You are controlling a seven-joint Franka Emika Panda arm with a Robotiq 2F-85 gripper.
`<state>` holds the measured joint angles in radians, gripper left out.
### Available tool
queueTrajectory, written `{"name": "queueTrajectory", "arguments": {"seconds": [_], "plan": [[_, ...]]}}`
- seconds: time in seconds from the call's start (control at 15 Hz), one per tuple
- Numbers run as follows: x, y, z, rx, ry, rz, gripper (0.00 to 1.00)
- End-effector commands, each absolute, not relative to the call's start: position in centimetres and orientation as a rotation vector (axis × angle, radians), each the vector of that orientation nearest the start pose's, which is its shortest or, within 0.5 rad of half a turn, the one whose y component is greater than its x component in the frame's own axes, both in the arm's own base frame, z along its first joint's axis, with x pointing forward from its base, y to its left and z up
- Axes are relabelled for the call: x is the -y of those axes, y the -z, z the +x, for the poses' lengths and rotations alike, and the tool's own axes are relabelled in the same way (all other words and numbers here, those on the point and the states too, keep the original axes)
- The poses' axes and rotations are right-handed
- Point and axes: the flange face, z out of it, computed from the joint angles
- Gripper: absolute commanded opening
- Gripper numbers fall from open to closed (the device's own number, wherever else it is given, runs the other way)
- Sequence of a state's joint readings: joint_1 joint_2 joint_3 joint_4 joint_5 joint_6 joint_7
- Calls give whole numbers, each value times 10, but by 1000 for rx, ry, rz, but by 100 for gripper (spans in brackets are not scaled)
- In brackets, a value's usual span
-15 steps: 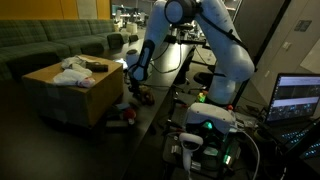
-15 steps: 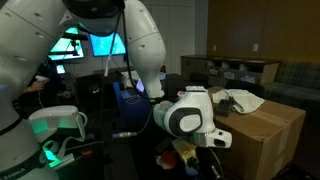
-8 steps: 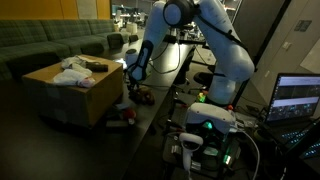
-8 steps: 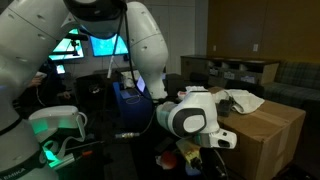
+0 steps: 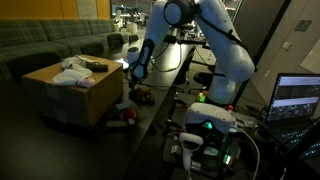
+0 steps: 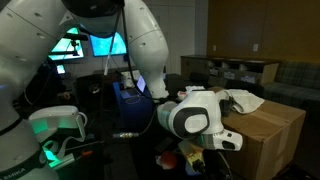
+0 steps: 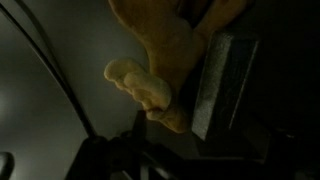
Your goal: Swap the things on the box with the things on the table
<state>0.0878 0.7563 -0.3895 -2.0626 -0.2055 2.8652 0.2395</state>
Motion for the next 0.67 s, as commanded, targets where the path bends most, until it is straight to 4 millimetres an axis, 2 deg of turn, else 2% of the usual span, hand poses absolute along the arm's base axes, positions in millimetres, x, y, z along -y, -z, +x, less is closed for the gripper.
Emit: {"name": "queueTrajectory", "arguments": {"seconds": [0.0, 0.47, 0.6], "plan": [[174, -103, 535, -404, 88, -3433, 100], [179, -96, 499, -344, -30, -3408, 100], [173, -92, 486, -318, -59, -3393, 100]]}}
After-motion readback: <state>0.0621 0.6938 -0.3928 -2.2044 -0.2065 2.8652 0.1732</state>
